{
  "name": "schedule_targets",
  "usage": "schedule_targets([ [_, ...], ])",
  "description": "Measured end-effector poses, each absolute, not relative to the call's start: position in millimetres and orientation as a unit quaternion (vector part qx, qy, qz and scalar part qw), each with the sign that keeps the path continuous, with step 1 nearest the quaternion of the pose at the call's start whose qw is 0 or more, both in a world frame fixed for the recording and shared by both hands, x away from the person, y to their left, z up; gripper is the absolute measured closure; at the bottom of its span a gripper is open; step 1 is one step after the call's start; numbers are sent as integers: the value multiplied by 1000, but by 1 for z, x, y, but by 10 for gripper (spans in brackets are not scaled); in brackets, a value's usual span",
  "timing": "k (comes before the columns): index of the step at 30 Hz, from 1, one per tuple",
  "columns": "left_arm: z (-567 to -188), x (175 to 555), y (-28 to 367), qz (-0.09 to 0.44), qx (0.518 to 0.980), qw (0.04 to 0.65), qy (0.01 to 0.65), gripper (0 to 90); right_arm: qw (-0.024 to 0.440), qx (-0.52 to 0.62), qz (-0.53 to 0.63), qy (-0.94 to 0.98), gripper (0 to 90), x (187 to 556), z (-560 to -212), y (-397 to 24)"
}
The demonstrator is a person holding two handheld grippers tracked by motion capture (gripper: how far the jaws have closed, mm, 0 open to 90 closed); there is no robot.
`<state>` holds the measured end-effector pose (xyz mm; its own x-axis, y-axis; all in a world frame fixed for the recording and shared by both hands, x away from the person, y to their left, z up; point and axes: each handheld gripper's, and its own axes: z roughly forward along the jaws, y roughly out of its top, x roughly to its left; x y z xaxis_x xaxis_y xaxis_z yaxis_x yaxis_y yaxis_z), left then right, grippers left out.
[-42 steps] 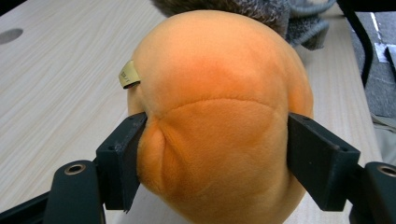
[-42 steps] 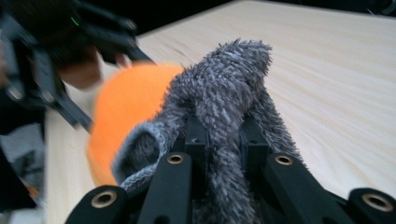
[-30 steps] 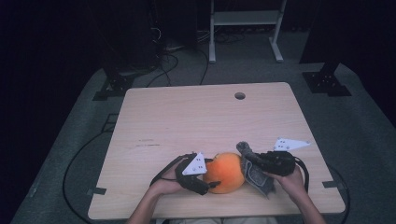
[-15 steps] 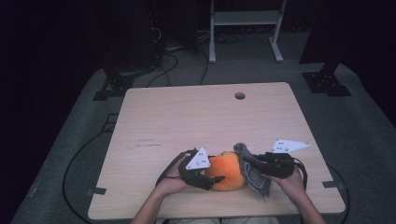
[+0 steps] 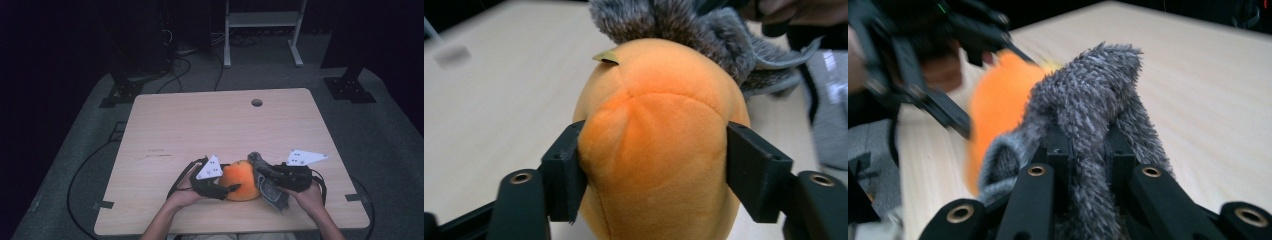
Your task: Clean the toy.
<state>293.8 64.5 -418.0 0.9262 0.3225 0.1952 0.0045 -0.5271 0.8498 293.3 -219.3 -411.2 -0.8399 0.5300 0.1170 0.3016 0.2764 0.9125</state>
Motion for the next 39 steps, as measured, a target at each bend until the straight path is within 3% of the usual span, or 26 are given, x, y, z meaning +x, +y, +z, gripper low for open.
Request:
schedule_targets([
  [3,-418,286,53,196,864,460,57,325,115,225,558,791,775,283,-398,-202],
  [6,-421,288,56,173,867,462,72,249,132,209,543,803,776,280,-400,-188],
  [11,-426,289,61,166,866,468,69,279,121,244,541,795,776,293,-411,-206],
  [16,-418,294,58,136,845,500,132,148,124,290,537,782,776,298,-422,-221],
  [24,-424,292,63,132,860,481,106,300,114,249,540,796,775,292,-415,-208],
  [30,-427,288,63,131,865,479,79,308,113,283,523,796,775,299,-426,-226],
  [35,-429,279,58,136,873,468,16,304,93,241,570,780,774,289,-406,-211],
  [39,-429,281,62,130,875,466,16,299,92,237,554,793,775,292,-414,-205],
])
